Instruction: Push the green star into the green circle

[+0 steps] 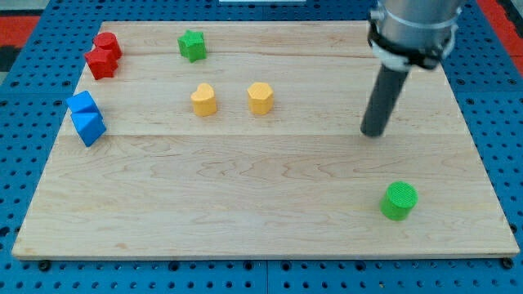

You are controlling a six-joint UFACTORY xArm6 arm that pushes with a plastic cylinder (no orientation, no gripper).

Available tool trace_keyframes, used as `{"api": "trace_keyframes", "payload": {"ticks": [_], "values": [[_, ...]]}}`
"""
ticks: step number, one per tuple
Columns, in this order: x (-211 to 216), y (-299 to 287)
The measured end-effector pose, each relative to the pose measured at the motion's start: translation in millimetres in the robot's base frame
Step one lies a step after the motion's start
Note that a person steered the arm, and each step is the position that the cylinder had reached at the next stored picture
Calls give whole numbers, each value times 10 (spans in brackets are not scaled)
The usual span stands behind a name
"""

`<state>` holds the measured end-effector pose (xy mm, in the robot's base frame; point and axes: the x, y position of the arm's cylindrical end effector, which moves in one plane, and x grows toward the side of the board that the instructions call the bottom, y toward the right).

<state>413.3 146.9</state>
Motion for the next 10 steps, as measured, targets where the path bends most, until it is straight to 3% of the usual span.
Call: {"api": "trace_keyframes", "payload": {"ticks": [2,3,4,5,8,10], "values": [[-1333,-673],[-1705,-1419],[-1828,-2539],[-1936,-3075],[-1036,-3109],[-937,-2753]]}}
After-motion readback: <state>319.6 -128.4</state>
